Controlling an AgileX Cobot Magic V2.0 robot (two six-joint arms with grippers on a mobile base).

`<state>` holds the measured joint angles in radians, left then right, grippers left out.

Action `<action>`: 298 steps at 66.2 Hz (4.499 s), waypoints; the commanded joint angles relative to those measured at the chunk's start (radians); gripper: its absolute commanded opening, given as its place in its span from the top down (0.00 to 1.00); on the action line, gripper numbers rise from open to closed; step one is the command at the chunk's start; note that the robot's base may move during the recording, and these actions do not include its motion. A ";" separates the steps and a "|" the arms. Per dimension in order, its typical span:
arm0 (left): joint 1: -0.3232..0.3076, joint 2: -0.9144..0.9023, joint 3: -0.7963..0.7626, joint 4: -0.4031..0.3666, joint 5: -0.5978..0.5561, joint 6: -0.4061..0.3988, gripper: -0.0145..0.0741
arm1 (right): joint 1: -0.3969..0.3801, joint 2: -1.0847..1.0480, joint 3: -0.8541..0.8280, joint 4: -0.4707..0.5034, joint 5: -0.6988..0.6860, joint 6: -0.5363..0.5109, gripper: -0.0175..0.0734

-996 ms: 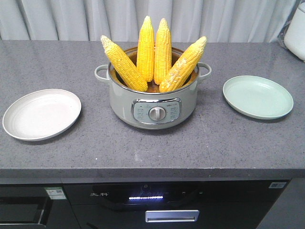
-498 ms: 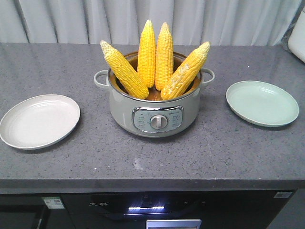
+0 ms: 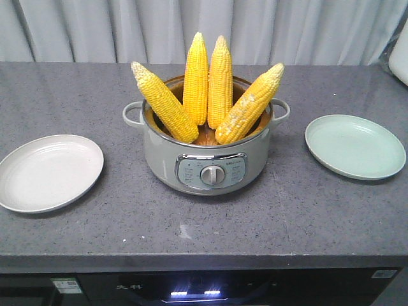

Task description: Distribute corn equally

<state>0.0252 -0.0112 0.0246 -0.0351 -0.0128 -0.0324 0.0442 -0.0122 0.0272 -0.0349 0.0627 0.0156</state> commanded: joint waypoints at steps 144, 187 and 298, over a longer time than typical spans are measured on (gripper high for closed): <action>0.004 -0.016 -0.016 -0.007 -0.079 -0.001 0.84 | -0.004 -0.008 0.008 -0.003 -0.070 -0.004 0.81; 0.004 -0.016 -0.016 -0.007 -0.079 -0.001 0.84 | -0.004 -0.008 0.008 -0.003 -0.069 -0.004 0.81; 0.004 0.791 -0.900 -0.007 0.625 -0.031 0.79 | -0.004 0.839 -0.828 0.045 0.607 -0.009 0.68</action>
<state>0.0252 0.7803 -0.8433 -0.0351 0.6800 -0.0540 0.0442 0.8257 -0.7707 0.0183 0.7286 0.0225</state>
